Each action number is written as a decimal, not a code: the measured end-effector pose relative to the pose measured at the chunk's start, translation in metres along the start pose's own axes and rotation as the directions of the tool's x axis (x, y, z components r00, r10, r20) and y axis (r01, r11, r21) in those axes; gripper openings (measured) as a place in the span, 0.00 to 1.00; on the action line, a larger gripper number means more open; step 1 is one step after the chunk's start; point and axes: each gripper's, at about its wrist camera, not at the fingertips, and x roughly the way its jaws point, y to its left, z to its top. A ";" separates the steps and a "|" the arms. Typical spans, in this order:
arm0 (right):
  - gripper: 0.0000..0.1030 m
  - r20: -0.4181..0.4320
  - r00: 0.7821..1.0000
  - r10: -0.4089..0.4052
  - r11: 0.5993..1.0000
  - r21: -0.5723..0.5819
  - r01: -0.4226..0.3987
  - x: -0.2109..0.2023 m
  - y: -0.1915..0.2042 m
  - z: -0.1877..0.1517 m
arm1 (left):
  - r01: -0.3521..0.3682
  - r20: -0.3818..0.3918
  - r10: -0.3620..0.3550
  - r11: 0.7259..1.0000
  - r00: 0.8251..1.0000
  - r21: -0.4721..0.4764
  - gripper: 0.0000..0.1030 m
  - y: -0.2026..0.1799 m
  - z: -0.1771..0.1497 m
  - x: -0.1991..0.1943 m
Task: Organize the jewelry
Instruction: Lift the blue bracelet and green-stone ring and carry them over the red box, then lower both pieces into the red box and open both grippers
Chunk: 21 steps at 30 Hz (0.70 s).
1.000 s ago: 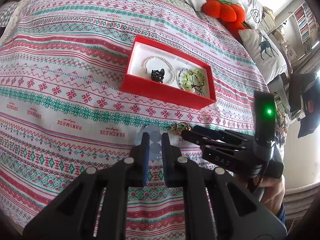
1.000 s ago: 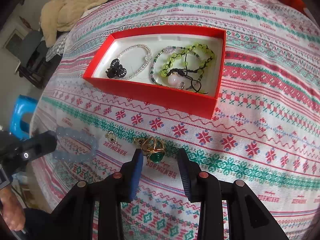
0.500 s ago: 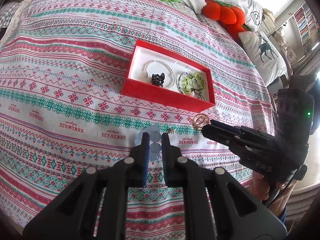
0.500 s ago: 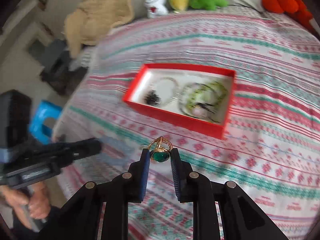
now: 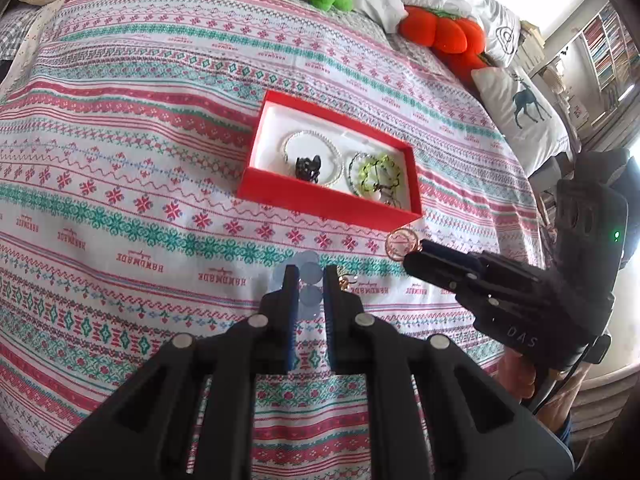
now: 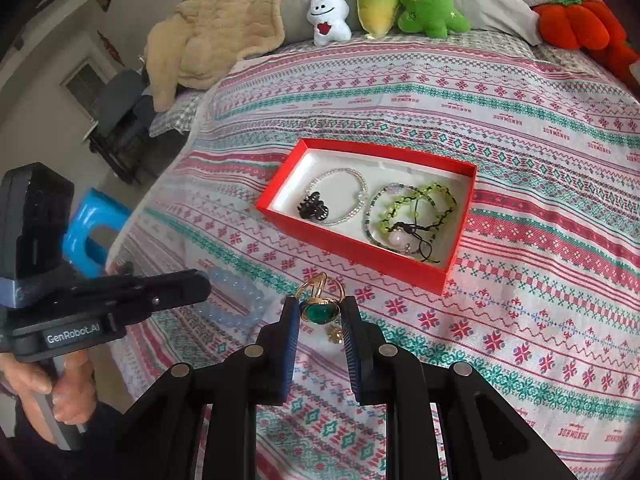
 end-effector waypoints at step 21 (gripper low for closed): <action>0.21 0.143 0.984 -0.105 0.961 0.268 0.064 -0.019 -0.058 0.017 | 0.223 0.260 -0.210 0.975 0.942 -0.019 0.13 -0.015 0.062 -0.006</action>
